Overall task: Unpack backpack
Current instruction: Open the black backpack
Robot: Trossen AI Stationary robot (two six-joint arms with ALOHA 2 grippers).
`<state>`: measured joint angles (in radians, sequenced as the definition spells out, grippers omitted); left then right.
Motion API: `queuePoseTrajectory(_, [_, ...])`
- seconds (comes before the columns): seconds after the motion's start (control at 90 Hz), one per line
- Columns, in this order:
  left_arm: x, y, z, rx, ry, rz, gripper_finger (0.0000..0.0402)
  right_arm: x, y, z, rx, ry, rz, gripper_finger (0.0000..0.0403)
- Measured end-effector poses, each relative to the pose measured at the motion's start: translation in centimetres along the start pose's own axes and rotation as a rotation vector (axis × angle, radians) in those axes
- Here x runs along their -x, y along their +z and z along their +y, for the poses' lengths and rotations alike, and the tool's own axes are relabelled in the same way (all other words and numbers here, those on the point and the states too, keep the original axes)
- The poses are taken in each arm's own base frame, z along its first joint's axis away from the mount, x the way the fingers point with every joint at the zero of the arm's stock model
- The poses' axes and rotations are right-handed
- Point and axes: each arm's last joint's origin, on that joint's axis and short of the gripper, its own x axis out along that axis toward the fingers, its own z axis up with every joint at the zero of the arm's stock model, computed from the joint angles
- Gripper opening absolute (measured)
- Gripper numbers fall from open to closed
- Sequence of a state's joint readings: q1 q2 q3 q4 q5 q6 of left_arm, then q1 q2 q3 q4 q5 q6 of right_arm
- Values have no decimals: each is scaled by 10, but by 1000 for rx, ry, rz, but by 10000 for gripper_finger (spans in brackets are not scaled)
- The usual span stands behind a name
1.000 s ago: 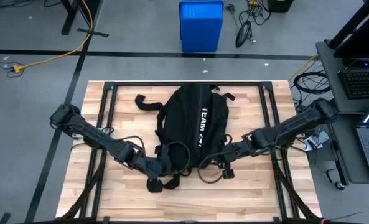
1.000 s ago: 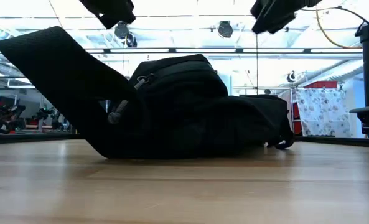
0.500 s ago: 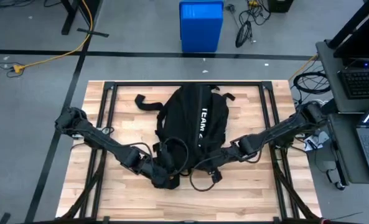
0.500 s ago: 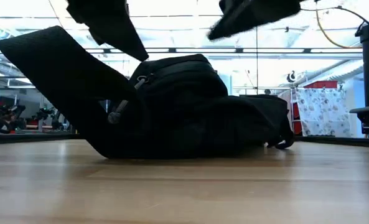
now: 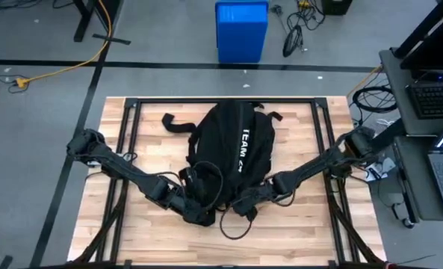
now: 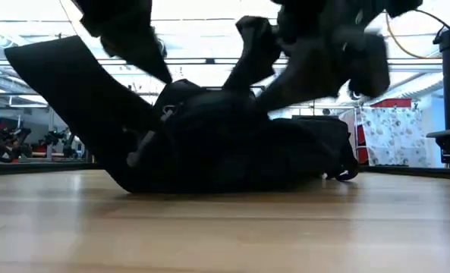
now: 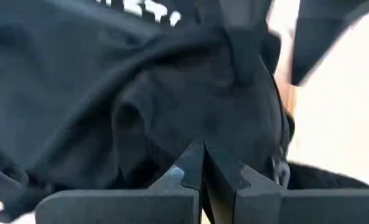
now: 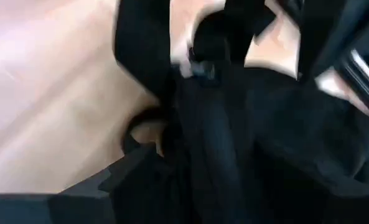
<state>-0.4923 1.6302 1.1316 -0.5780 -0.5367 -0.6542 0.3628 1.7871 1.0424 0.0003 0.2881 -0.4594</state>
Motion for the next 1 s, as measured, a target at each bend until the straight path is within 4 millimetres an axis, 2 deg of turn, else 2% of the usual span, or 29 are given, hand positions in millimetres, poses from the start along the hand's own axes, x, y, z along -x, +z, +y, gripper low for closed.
queuePoseTrajectory(0.156, [1, -6, 1, 84, -49, 102, 0, -10, -7, -2, 0, 2, 32, 194])
queuePoseTrajectory(0.456, [10, -24, -1, 146, -9, 230, 0, -3, -4, -6, -2, -4, 16, 15])
queuePoseTrajectory(0.7, [16, -27, -21, 170, -50, 102, 0, -3, -4, -6, 6, -3, 15, 4])
queuePoseTrajectory(1.0, [4, -38, -37, 168, -40, 7, 13, 3, 12, -16, -12, 1, 34, 2])
